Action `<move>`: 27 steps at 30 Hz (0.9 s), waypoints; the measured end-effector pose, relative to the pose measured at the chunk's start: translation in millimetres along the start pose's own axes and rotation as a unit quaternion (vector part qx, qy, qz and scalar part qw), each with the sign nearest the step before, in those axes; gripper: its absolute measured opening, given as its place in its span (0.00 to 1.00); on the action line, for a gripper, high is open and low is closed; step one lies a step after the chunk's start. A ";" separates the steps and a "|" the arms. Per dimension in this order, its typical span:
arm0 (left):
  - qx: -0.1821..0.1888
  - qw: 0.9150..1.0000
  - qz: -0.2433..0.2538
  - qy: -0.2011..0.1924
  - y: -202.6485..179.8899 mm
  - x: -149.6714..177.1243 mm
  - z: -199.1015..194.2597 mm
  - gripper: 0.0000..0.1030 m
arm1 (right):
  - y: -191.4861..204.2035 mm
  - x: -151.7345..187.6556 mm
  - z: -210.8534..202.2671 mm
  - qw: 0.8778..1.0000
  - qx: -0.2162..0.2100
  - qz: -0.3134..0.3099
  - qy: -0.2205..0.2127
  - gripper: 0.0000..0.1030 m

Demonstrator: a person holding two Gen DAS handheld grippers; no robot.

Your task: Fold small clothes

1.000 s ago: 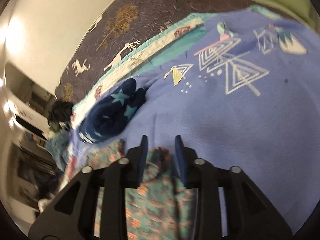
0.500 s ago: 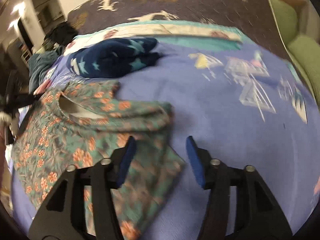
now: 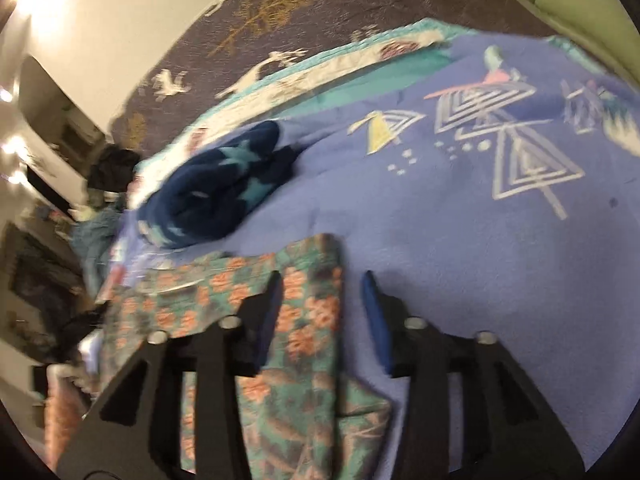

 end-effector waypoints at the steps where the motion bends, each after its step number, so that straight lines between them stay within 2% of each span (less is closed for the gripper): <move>1: -0.001 1.000 0.001 0.003 -0.2 0.4 1.4 0.30 | 0.6 -2.1 0.7 1.000 -0.009 0.000 0.003 0.48; 3: -0.001 1.000 0.004 0.010 -2.0 -0.7 5.1 0.30 | 4.7 -7.1 3.8 1.000 -0.021 -0.007 0.012 0.54; 5: -0.004 1.000 0.008 0.016 -4.9 -3.1 10.3 0.30 | 10.4 -9.6 13.0 0.999 -0.017 -0.018 0.029 0.54; 6: -0.005 1.000 0.010 0.016 -6.7 -4.5 11.6 0.23 | 14.8 -9.6 18.8 0.999 -0.003 -0.029 0.035 0.41; 7: 0.000 1.000 0.015 0.012 -9.4 -6.3 11.5 0.01 | 20.4 -9.0 23.0 0.998 0.007 -0.044 0.038 0.05; 8: 0.004 1.000 0.018 0.008 -11.4 -7.4 9.9 0.02 | 23.5 -8.4 23.6 0.998 0.011 -0.052 0.039 0.05; 9: 0.001 1.000 0.023 -0.005 -13.9 -7.6 5.2 0.02 | 29.4 -9.1 16.4 0.998 0.018 -0.062 0.020 0.04; 11: -0.002 0.998 0.041 -0.041 -17.4 -6.9 -9.3 0.02 | 31.9 -12.5 -10.5 0.997 -0.006 -0.065 -0.042 0.04; 12: -0.007 0.998 0.040 -0.051 -15.4 -7.0 -13.0 0.02 | 24.6 -17.3 -24.1 0.996 -0.025 -0.042 -0.069 0.04; 14: -0.026 0.998 0.022 -0.045 -4.4 -8.9 -7.6 0.02 | 7.6 -24.4 -22.7 0.998 -0.015 -0.008 -0.065 0.06; 15: -0.030 0.999 0.015 -0.035 0.0 -9.0 -1.9 0.02 | -2.2 -25.8 -9.1 0.999 0.014 0.004 -0.035 0.11; 17: -0.037 0.999 0.006 -0.018 6.0 -5.6 7.2 0.02 | -11.7 -21.2 5.6 0.999 0.050 0.017 -0.002 0.12; 18: -0.036 0.999 0.006 -0.016 6.9 -3.3 7.9 0.03 | -13.4 -15.5 6.3 0.999 0.038 0.020 0.001 0.14; 19: -0.037 0.999 0.007 -0.016 7.8 -0.9 5.8 0.04 | -13.9 -10.0 2.5 1.000 0.022 0.023 -0.002 0.22; 20: -0.041 0.999 0.007 -0.017 8.1 0.3 1.3 0.06 | -14.2 -5.0 -4.0 1.000 0.011 0.025 -0.010 0.26; 22: -0.040 0.999 0.003 -0.021 8.2 4.4 -13.3 0.17 | -13.9 9.0 -23.7 1.000 0.001 0.023 -0.019 0.28; 24: -0.027 0.999 0.008 -0.035 6.2 13.9 -35.5 0.22 | -11.9 32.5 -52.2 1.000 -0.012 0.011 -0.020 0.28; 27: -0.009 0.998 0.033 -0.061 -3.6 46.6 -78.7 0.40 | -13.5 72.4 -92.6 0.999 -0.027 -0.003 -0.022 0.28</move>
Point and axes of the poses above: each gripper's, at about its wrist camera, not at the fingertips, and z roughly the way its jaws point, y to its left, x to its underside, the point moved 1 cm from there along z, roughly the way its jaws point, and after that the axes turned 4 degrees about y, right-handed, at the moved point
